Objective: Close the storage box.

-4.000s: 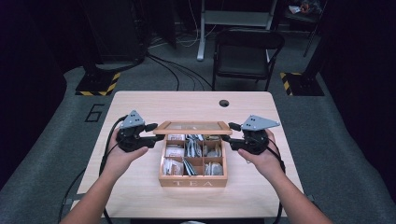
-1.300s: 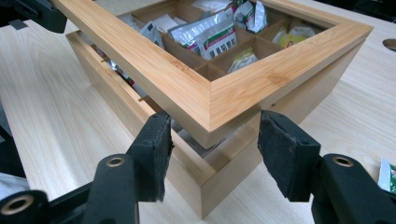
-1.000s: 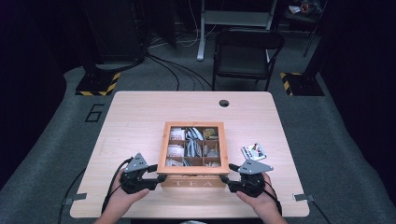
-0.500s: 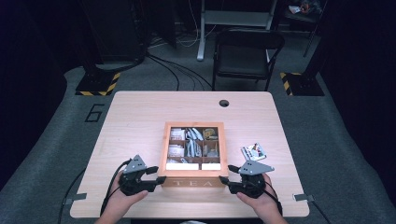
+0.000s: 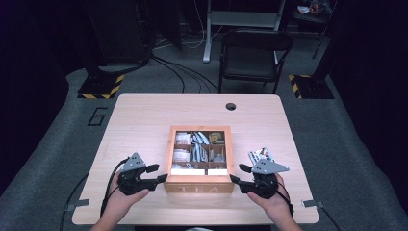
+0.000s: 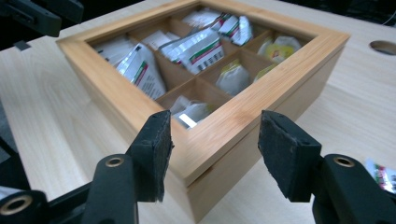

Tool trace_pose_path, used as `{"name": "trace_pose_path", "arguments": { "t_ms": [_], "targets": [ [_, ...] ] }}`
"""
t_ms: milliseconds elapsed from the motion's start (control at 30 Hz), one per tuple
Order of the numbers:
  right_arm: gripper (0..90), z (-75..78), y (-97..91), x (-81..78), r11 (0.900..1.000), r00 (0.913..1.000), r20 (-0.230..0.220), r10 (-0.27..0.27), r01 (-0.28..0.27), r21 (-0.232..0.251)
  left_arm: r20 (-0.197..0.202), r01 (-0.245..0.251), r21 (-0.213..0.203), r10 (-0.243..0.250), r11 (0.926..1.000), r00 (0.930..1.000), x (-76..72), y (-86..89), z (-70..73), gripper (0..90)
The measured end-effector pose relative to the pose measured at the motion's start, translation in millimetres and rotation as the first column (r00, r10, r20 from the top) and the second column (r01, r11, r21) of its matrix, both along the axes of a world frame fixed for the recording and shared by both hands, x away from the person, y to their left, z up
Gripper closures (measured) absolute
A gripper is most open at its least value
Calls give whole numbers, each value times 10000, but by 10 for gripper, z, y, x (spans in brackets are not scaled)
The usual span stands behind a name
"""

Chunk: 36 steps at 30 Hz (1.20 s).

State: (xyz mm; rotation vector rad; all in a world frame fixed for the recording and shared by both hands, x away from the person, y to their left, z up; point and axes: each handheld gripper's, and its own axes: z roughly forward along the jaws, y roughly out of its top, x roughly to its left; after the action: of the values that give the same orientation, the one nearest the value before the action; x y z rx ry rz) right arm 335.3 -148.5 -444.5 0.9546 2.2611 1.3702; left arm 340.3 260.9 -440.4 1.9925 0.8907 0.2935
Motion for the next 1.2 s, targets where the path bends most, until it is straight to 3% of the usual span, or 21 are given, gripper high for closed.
{"name": "trace_pose_path", "arguments": {
  "t_ms": [233, 633, 833, 933, 1100, 1200],
  "targets": [
    [440, 151, -96, 138, 9985, 9982, 317, -511, 517, -182, 68, -508, 298, 507, 9983, 9987, 172, 58, 101, 436],
    [440, 195, -241, 296, 9868, 9869, -8, -1615, 1615, 100, 90, -1266, 123, 1265, 9919, 9919, 454, 136, 204, 431],
    [440, 133, -310, 397, 9784, 9783, -144, -2067, 2068, 53, 31, -1590, 48, 1589, 9873, 9873, 530, 166, 174, 427],
    [435, 75, -342, 437, 9764, 9762, -232, -2157, 2159, 60, -23, -1956, 39, 1956, 9807, 9807, 571, 209, 104, 425],
    [428, -27, -391, 466, 9728, 9725, -240, -2315, 2313, -129, -168, -2300, -39, 2299, 9732, 9731, 567, 309, 34, 423],
    [428, -97, -427, 487, 9691, 9682, -416, -2466, 2466, -62, -150, -2344, -36, 2343, 9721, 9720, 567, 327, 2, 421]
  ]
}}
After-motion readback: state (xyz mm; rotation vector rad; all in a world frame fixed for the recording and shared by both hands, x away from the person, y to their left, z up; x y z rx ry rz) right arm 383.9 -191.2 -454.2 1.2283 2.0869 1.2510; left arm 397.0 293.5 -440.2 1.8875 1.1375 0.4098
